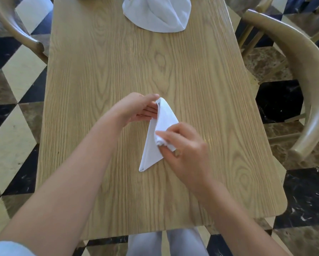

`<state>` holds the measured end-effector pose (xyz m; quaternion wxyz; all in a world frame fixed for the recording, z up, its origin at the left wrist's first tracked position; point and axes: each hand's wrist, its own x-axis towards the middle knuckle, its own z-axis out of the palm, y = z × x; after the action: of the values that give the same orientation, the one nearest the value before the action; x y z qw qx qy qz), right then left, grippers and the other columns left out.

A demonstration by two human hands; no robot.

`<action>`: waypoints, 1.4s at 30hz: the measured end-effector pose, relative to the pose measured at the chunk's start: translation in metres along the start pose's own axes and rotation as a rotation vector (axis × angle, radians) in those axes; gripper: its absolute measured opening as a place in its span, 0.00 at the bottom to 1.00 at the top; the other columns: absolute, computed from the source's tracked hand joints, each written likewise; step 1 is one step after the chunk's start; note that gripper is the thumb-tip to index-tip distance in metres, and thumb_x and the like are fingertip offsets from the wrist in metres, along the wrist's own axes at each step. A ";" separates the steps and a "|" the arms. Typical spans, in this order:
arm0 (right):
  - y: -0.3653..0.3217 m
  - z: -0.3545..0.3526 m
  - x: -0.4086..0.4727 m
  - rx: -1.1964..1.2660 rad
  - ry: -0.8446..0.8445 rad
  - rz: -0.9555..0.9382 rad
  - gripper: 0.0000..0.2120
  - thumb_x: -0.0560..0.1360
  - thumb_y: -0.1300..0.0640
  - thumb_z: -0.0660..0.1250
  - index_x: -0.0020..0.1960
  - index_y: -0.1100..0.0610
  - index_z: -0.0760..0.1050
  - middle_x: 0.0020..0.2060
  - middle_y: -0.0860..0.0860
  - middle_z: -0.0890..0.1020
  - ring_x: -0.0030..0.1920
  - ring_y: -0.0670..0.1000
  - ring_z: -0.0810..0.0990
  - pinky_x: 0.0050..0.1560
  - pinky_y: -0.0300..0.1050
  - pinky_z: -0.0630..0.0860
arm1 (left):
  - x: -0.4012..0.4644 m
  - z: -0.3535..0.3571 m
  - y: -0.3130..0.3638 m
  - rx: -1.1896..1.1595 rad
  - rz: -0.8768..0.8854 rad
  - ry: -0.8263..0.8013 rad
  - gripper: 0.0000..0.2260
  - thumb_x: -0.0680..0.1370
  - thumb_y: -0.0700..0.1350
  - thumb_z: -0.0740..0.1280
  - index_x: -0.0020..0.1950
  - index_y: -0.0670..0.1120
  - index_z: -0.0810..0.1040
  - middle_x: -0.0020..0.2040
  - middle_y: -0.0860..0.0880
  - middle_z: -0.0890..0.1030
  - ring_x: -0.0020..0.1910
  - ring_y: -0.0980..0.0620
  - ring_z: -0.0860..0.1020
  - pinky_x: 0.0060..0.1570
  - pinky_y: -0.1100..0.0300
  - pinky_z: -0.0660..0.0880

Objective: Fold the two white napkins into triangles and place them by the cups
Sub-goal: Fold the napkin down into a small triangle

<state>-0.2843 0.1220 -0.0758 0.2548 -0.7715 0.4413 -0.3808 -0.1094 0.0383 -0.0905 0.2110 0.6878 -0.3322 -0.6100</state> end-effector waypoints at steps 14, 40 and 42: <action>0.013 0.034 -0.021 -0.099 -0.131 -0.029 0.12 0.74 0.57 0.63 0.52 0.59 0.81 0.45 0.53 0.81 0.45 0.53 0.78 0.45 0.49 0.75 | -0.009 0.020 -0.023 0.040 0.241 0.158 0.04 0.74 0.34 0.66 0.47 0.36 0.80 0.37 0.47 0.79 0.32 0.58 0.77 0.32 0.67 0.74; 0.099 0.006 0.078 -0.272 -0.682 -0.250 0.08 0.78 0.56 0.62 0.47 0.59 0.77 0.44 0.53 0.74 0.46 0.53 0.69 0.50 0.51 0.70 | -0.118 0.049 -0.124 0.332 0.252 0.665 0.02 0.74 0.44 0.69 0.42 0.49 0.78 0.38 0.56 0.76 0.38 0.61 0.73 0.36 0.70 0.66; 0.102 0.006 0.075 -0.325 -0.685 -0.280 0.13 0.79 0.52 0.57 0.45 0.59 0.75 0.43 0.52 0.73 0.44 0.51 0.66 0.49 0.51 0.70 | -0.119 0.048 -0.127 0.308 0.244 0.669 0.03 0.75 0.42 0.69 0.42 0.49 0.78 0.39 0.56 0.76 0.38 0.60 0.74 0.37 0.71 0.68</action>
<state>-0.3056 0.0079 -0.1265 0.2076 -0.9366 0.2762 -0.0581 -0.1356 0.2164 -0.1039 0.2732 0.8277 -0.4121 -0.2653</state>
